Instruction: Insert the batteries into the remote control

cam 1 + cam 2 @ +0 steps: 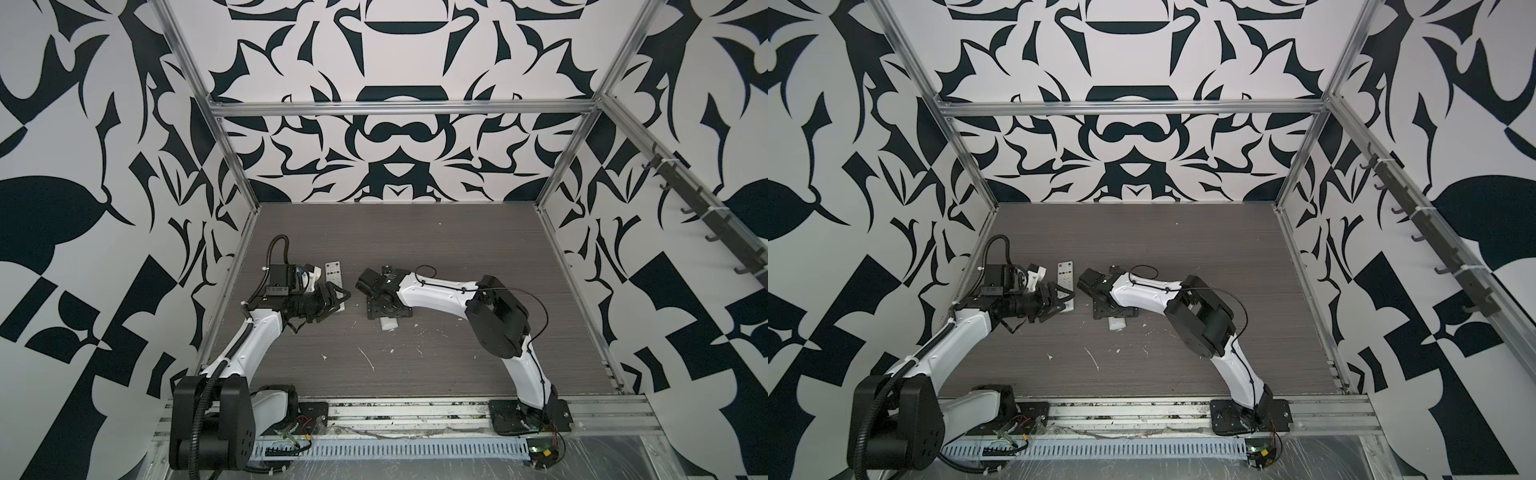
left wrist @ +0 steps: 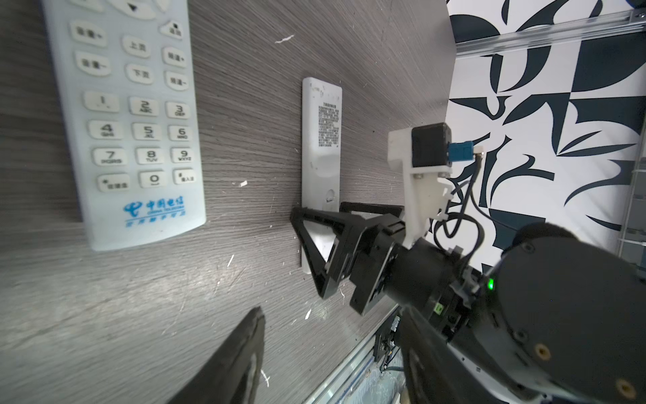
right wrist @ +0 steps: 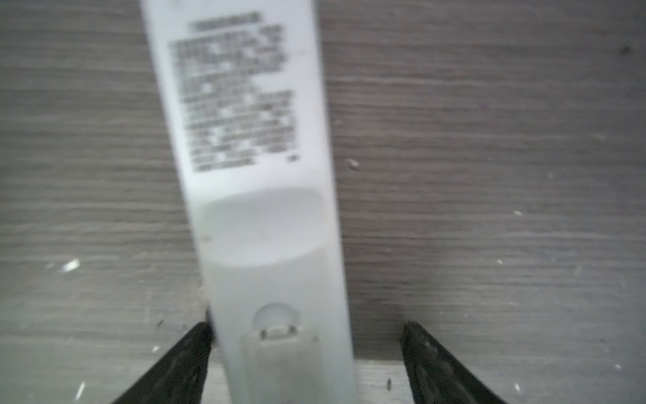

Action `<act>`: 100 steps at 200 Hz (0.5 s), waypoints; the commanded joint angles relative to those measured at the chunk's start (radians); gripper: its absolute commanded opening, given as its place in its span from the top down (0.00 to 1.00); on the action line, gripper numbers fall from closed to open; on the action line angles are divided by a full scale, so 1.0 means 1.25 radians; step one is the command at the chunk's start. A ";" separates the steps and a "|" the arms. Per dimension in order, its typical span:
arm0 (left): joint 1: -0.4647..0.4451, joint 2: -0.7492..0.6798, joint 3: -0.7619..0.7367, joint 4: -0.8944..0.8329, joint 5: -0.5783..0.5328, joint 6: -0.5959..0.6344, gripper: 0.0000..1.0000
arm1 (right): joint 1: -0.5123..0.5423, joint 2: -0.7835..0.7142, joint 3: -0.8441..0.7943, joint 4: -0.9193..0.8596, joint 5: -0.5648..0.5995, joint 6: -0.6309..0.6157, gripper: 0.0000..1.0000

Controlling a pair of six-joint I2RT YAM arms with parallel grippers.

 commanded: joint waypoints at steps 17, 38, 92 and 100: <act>0.003 -0.029 0.010 -0.008 0.026 0.002 0.35 | 0.013 -0.020 -0.071 0.006 0.000 -0.028 0.49; 0.003 -0.029 0.014 0.010 0.051 0.002 0.35 | 0.011 -0.085 -0.152 0.110 -0.054 -0.038 0.69; 0.003 -0.075 0.010 0.244 0.173 -0.099 0.24 | -0.035 -0.351 -0.322 0.496 -0.296 -0.107 0.86; 0.003 -0.081 0.013 0.297 0.189 -0.134 0.19 | -0.051 -0.388 -0.334 0.542 -0.343 -0.114 0.87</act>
